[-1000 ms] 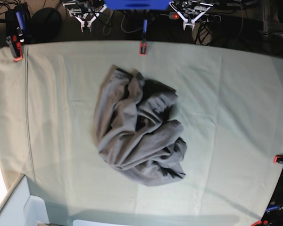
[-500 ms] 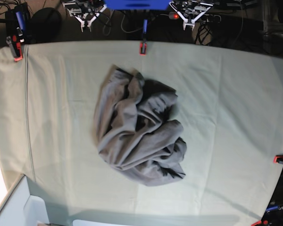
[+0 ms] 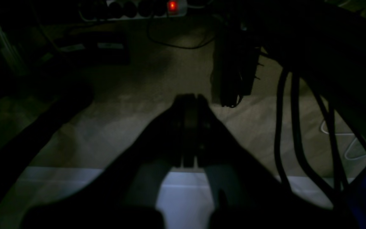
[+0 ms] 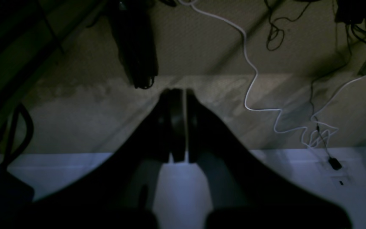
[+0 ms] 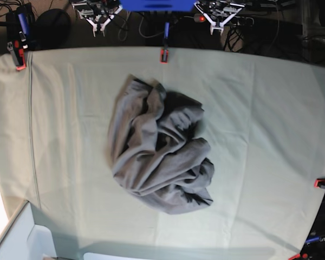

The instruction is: Layout the t-shirt on the table in an organized manner, then fold the t-shirt properly

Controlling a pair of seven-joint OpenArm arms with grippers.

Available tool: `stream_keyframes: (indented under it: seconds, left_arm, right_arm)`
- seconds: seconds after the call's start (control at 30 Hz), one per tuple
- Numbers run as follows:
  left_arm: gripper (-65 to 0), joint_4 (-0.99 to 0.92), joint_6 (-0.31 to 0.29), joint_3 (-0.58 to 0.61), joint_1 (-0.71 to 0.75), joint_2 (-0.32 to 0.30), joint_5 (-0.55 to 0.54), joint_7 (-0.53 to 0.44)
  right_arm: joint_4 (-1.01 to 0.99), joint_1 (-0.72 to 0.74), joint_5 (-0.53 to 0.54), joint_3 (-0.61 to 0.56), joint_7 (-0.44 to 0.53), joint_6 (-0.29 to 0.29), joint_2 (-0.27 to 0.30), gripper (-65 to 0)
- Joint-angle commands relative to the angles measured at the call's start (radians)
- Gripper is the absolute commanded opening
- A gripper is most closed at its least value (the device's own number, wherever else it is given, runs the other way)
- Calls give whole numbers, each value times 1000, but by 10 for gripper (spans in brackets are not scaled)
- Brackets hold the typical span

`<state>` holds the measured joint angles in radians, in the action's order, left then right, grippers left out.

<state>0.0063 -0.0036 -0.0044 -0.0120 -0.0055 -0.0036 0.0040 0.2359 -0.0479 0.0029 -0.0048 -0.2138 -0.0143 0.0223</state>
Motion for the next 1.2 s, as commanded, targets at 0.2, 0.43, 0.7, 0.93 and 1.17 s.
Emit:
stream_keyframes:
  seconds: [0.2,0.43,0.7,0.93,1.17]
  left_arm:
    - [-650,-1,3,1,2,-3,4,1]
    - [-650,90,-2,-3,109,-38,3,-6]
    - [-650,861,1,-3,568,-118,-37,52]
    - [-650,1443,6,-3,781,-233,-235,236]
    - [-650,1805,7,-84,892,-285,-315,253]
  right_arm:
    - [9,-11,-7,-1,1,18,3,-650]
    - [351,-243,-7,-1,-8,18,0,-650]
    - [998,-603,-7,-2,-97,20,6,-650]
    - [1381,-765,-7,-2,-178,20,6,-650]
    - [1726,-886,-8,7,-181,20,14,-650]
